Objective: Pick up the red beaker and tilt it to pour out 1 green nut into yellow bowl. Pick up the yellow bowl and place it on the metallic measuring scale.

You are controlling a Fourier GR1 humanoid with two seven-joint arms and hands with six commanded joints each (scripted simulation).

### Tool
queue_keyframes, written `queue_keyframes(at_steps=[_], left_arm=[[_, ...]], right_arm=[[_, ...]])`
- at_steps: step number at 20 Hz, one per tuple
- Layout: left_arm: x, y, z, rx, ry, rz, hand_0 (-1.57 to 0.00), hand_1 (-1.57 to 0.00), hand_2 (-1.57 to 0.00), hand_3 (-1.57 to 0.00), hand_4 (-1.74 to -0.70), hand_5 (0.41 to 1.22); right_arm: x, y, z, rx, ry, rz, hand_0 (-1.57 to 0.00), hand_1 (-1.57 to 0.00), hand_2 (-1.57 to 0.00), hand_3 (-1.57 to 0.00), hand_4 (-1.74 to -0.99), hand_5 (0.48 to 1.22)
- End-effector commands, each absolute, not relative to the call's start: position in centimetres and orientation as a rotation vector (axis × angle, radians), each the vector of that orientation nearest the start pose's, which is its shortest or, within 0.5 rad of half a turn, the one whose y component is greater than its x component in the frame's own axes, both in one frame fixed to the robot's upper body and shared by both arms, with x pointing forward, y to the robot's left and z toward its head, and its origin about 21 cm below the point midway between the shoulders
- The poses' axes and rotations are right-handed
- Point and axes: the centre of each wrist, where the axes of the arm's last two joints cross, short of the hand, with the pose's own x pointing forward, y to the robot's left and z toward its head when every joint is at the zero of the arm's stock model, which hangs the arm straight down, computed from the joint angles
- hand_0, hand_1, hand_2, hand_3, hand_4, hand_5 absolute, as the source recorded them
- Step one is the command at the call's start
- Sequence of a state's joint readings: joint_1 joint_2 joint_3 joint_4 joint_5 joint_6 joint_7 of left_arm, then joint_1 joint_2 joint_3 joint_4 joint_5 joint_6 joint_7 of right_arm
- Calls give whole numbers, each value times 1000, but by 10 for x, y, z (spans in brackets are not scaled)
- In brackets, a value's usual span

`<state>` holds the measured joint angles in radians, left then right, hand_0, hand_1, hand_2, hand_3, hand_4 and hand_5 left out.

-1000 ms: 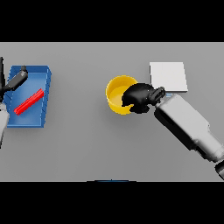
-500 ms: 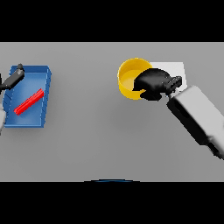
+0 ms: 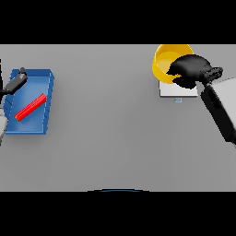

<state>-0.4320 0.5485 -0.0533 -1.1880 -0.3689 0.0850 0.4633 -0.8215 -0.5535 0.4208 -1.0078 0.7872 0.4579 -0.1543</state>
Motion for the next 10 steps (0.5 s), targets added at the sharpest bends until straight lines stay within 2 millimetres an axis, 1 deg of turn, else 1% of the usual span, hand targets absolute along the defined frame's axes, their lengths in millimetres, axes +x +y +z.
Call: queue_keyframes(at_steps=[1,2,4,6,8,10], left_arm=[[349,338,83,867,-1104,-448,1,1,1,1,-731,696],[349,340,87,870,-1106,-443,1,1,1,1,-728,691],[344,340,85,869,-1112,-448,1,1,1,1,-725,685],[346,341,88,886,-1108,-443,1,1,1,1,-721,682],[347,340,86,885,-1104,-439,1,1,1,1,-724,682],[346,341,86,889,-1099,-450,1,1,1,1,-722,679]], right_arm=[[415,-243,135,-673,-1179,1737,-1571,-1571,-1508,-1171,-1741,1221],[418,-250,129,-679,-1172,1728,-1571,-1571,-1506,-1176,-1741,1221],[422,-260,122,-713,-1150,1704,-1571,-1571,-1478,-1230,-1741,1221],[426,-264,111,-719,-1129,1682,-1571,-1571,-1439,-1283,-1741,1221],[427,-275,106,-711,-1113,1662,-1571,-1571,-1407,-1351,-1741,1221],[428,-276,99,-704,-1097,1655,-1571,-1571,-1397,-1352,-1741,1221]])
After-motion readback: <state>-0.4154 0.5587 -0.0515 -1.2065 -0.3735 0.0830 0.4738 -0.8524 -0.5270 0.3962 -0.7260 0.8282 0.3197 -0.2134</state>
